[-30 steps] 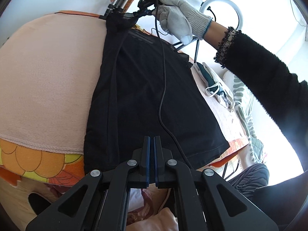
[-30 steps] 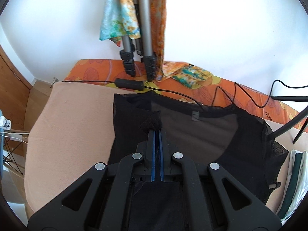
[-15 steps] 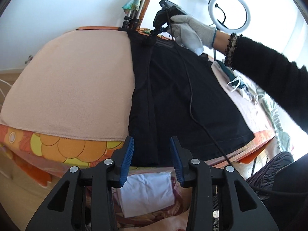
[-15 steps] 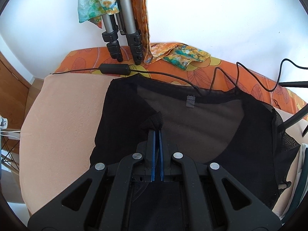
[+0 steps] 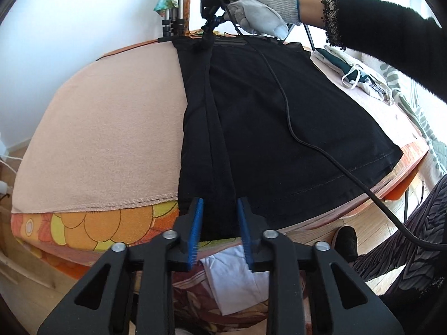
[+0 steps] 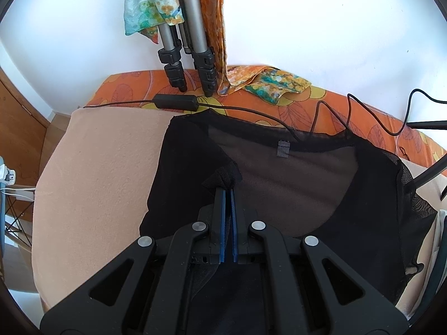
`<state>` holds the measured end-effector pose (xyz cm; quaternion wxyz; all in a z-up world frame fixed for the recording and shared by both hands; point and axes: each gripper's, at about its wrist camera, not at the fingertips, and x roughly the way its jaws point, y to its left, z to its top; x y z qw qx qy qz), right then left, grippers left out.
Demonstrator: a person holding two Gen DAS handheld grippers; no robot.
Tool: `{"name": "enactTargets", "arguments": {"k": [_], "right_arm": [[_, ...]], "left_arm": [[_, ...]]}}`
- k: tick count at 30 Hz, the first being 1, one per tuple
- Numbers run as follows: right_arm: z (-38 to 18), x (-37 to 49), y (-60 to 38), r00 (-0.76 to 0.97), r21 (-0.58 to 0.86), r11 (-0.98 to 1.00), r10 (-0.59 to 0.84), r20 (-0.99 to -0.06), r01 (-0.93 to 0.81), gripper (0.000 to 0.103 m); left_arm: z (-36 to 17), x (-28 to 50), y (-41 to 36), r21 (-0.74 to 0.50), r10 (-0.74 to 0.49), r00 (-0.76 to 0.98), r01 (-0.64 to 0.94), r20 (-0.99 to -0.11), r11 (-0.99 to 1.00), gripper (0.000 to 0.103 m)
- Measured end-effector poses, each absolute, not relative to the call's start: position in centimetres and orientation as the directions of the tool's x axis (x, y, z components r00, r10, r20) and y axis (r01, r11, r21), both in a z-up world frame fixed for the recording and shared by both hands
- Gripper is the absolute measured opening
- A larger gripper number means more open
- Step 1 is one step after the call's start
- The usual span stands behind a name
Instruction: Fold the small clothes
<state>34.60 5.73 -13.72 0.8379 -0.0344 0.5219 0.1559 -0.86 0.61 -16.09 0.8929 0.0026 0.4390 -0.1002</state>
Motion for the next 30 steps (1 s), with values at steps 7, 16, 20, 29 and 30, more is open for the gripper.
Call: {"name": "enactTargets", "arguments": {"k": [7,16,20,29,30], "right_arm": [[-13.8,34.7,5.6,0.406,0.111,0.950,0.229,-0.885,-0.292,0.004],[-11.8,34.3,4.6,0.432,0.136,0.945,0.260,-0.863,-0.297,0.004],[-11.1,34.4,3.7,0.447,0.125,0.950,0.248,-0.859,-0.287,0.004],[-13.1,34.6,1.6,0.452,0.072,0.968,0.177,-0.874,-0.240,0.004],[-13.5,34.6,1.4,0.448,0.070,0.969,0.173,-0.877,-0.237,0.004]], "left_arm": [[-15.3,-0.9,2.3,-0.215,-0.257,0.604,0.142,-0.754,0.966,0.005],[-12.7,-0.5,1.0,-0.398,-0.440,0.579,0.207,-0.686,0.894,0.005],[-13.6,0.1,-1.6,-0.403,-0.475,0.540,0.254,-0.695,0.879,0.005],[-15.3,0.5,-4.3,-0.376,-0.486,0.483,0.312,-0.728,0.873,0.005],[-15.4,0.5,-4.4,-0.375,-0.485,0.481,0.311,-0.730,0.873,0.005]]}}
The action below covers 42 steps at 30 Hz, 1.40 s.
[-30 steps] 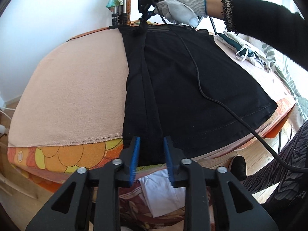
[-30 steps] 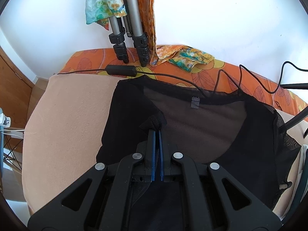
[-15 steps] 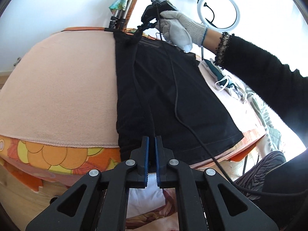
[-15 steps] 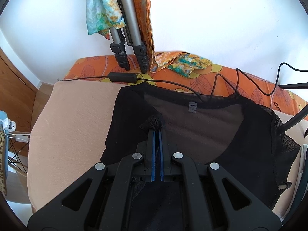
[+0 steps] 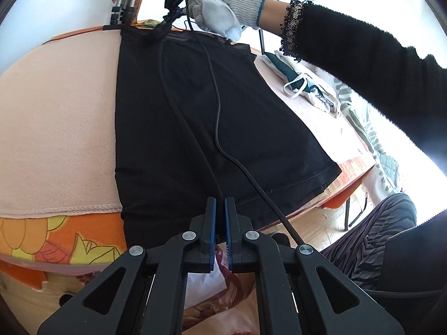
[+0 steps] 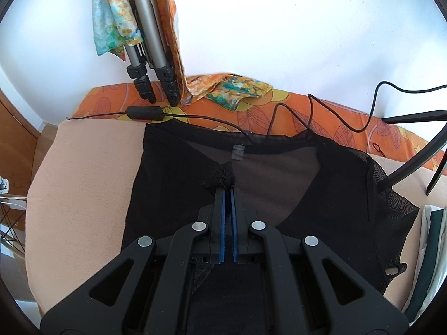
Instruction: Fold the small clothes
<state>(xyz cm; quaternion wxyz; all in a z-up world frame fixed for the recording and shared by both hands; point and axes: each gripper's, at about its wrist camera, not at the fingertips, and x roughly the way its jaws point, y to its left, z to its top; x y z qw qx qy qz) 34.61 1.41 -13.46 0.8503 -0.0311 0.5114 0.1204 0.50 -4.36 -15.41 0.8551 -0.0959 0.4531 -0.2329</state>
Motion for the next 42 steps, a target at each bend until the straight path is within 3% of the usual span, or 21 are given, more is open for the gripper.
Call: {"name": "enactTargets", "arguments": {"k": [5,8,11,12,13,14,15,24,30,42], "right_arm": [[-14.7,34.7,0.8,0.441,0.069,0.972,0.166,-0.882,-0.226,0.004],[-14.8,34.8,0.8,0.451,0.052,0.974,0.149,-0.880,-0.221,0.004],[-14.4,34.8,0.6,0.466,0.022,0.979,0.117,-0.877,-0.204,0.008],[-14.3,34.9,0.4,0.459,0.024,0.981,0.113,-0.881,-0.195,0.021],[-14.1,35.0,0.2,0.458,0.021,0.982,0.106,-0.882,-0.186,0.032],[-13.8,34.9,0.0,0.468,0.011,0.984,0.096,-0.878,-0.180,0.051],[-13.3,34.6,-0.3,0.490,-0.001,0.985,0.087,-0.867,-0.175,0.057],[-7.9,30.1,-3.6,0.548,0.107,0.972,0.208,-0.810,-0.211,0.057],[-4.2,23.7,-7.6,0.584,0.169,0.953,0.288,-0.759,-0.250,0.057],[1.9,13.5,-19.3,0.629,0.204,0.938,0.341,-0.698,-0.281,0.058]], "left_arm": [[-15.6,0.6,-4.6,-0.373,-0.486,0.473,0.317,-0.735,0.872,0.005],[-15.6,0.7,-4.6,-0.400,-0.507,0.455,0.317,-0.732,0.860,0.014],[-15.4,0.5,-4.6,-0.419,-0.528,0.441,0.326,-0.725,0.848,0.017],[-15.1,0.2,-4.5,-0.410,-0.522,0.451,0.327,-0.724,0.852,0.019],[-14.9,-0.1,-4.3,-0.400,-0.512,0.460,0.324,-0.725,0.858,0.027],[-14.7,-0.5,-3.9,-0.396,-0.506,0.471,0.319,-0.722,0.861,0.032],[-14.4,-0.9,-3.3,-0.394,-0.503,0.483,0.314,-0.717,0.864,0.033],[-14.0,-2.4,1.6,-0.346,-0.386,0.552,0.181,-0.739,0.921,0.036],[-12.8,-3.0,1.0,-0.292,-0.357,0.601,0.207,-0.715,0.934,0.036],[-10.3,-2.5,-5.5,-0.274,-0.414,0.630,0.312,-0.657,0.910,0.036]]}}
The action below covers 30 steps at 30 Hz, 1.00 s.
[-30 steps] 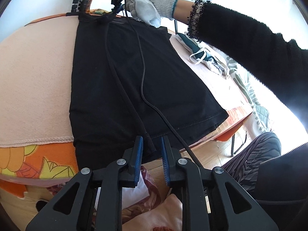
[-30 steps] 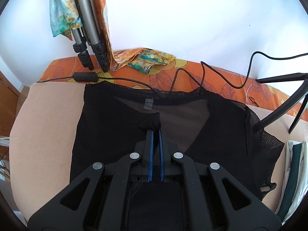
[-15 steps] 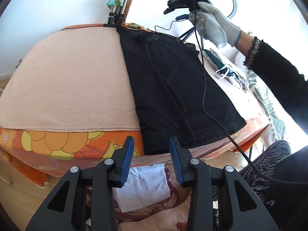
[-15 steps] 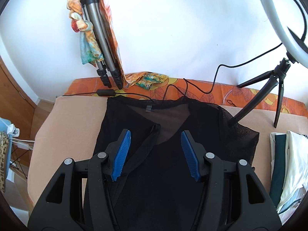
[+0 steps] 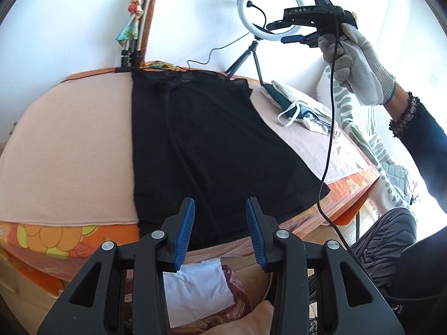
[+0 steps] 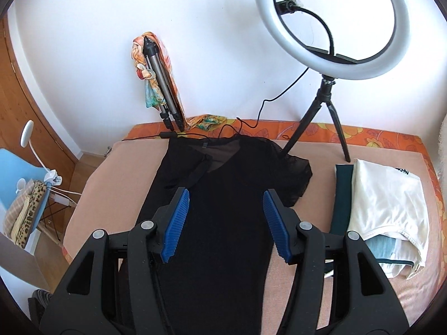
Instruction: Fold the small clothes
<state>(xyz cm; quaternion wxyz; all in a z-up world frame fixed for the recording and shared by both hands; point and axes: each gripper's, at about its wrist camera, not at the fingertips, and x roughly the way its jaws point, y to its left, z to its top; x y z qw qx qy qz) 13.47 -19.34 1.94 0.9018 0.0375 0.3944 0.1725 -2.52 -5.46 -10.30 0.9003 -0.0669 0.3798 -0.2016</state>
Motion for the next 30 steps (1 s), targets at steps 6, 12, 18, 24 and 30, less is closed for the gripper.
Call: {"name": "enactTargets", "arguments": {"k": [6,12,18,24,30], "right_arm": [[3.1,10.3,-25.4,0.650,0.196,0.941,0.334,-0.683,-0.277,0.058],[3.0,8.8,-30.3,0.655,0.177,0.947,0.315,-0.687,-0.269,0.058],[1.7,8.9,-33.9,0.650,0.194,0.953,0.302,-0.697,-0.234,0.058],[-0.3,10.3,-35.4,0.630,0.221,0.951,0.308,-0.713,-0.214,0.058],[-2.3,13.0,-35.3,0.594,0.262,0.936,0.351,-0.724,-0.233,0.058]], "left_arm": [[-10.1,-1.4,-11.6,-0.258,-0.479,0.579,0.424,-0.660,0.868,0.036],[-11.0,-0.4,-17.9,-0.268,-0.541,0.493,0.519,-0.682,0.811,0.036],[-12.4,0.9,-22.9,-0.316,-0.575,0.394,0.552,-0.717,0.772,0.046],[-13.8,0.9,-27.5,-0.188,-0.516,0.407,0.619,-0.754,0.762,0.047],[-15.4,0.9,-29.0,-0.056,-0.419,0.449,0.627,-0.789,0.777,0.047]]}}
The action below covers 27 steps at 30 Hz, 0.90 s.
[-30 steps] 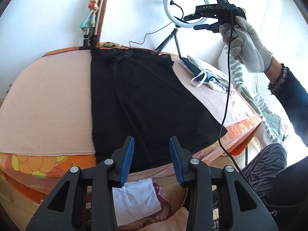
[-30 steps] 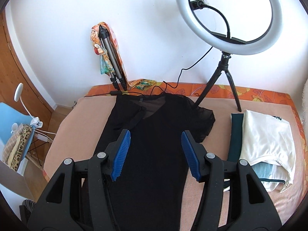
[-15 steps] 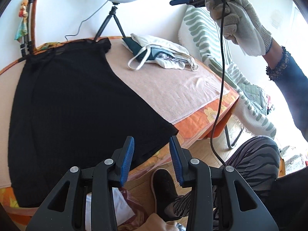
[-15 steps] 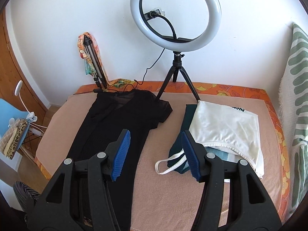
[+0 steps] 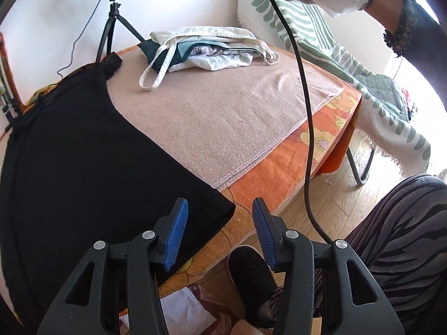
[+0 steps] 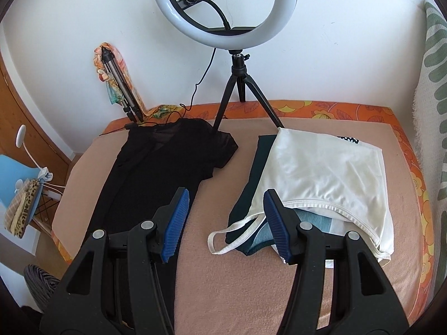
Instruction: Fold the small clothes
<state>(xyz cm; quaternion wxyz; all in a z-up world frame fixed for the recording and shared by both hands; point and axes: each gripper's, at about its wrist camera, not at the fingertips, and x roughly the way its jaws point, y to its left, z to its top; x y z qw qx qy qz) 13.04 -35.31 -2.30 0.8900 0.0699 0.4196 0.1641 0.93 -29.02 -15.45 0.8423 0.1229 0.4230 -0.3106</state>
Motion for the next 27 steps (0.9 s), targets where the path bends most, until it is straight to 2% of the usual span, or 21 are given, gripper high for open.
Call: {"name": "enactTargets", "arguments": {"k": [3,6,8,15,27], "right_arm": [[-3.4,15.0,-34.9,0.572,0.300,0.922,0.388,-0.722,-0.246,0.058],[-4.6,17.2,-34.2,0.549,0.331,0.909,0.416,-0.725,-0.253,0.058],[-5.5,18.7,-33.5,0.533,0.341,0.904,0.427,-0.730,-0.257,0.058],[-9.4,25.0,-31.2,0.483,0.373,0.898,0.440,-0.757,-0.234,0.058],[-16.5,33.2,-28.1,0.403,0.369,0.921,0.388,-0.829,-0.127,0.058]], "left_arm": [[-15.8,1.3,-28.7,-0.061,-0.416,0.454,0.615,-0.788,0.786,0.043],[-15.9,1.5,-28.6,-0.061,-0.415,0.462,0.607,-0.784,0.793,0.027],[-16.0,1.9,-28.5,-0.071,-0.423,0.465,0.603,-0.778,0.794,0.010],[-14.9,3.2,-26.3,-0.242,-0.526,0.447,0.549,-0.724,0.800,0.005],[-14.1,3.7,-22.2,-0.384,-0.569,0.483,0.433,-0.666,0.816,0.005]]}}
